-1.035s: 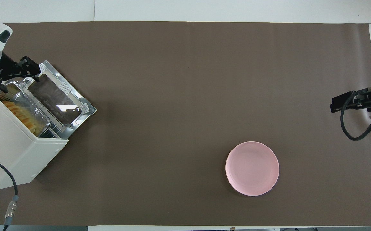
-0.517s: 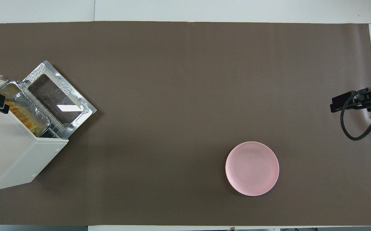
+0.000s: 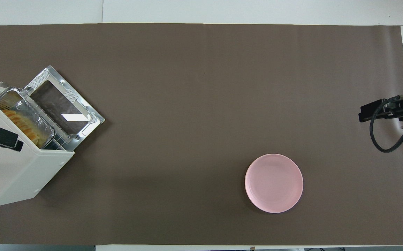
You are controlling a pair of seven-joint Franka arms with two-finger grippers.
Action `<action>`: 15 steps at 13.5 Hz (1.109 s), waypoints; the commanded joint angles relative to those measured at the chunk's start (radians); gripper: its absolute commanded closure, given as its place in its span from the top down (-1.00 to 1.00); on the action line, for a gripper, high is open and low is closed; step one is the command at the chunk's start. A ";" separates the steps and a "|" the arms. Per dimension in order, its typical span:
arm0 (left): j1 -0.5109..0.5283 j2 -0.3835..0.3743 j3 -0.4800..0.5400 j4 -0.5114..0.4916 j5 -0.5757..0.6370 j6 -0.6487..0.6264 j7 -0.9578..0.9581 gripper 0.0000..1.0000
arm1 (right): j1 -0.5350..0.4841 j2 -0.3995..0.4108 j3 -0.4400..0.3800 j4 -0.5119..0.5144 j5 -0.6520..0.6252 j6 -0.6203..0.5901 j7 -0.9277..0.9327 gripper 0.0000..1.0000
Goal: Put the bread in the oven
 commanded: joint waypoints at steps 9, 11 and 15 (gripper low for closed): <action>0.178 0.036 -0.164 -0.006 0.018 0.073 0.010 1.00 | -0.010 -0.021 0.010 -0.022 -0.006 -0.001 0.010 1.00; 0.169 0.047 -0.167 -0.002 0.018 0.081 0.010 1.00 | -0.010 -0.021 0.010 -0.022 -0.006 -0.001 0.010 1.00; 0.182 0.052 -0.166 -0.008 0.017 0.091 -0.002 1.00 | -0.010 -0.021 0.010 -0.022 -0.006 -0.001 0.010 1.00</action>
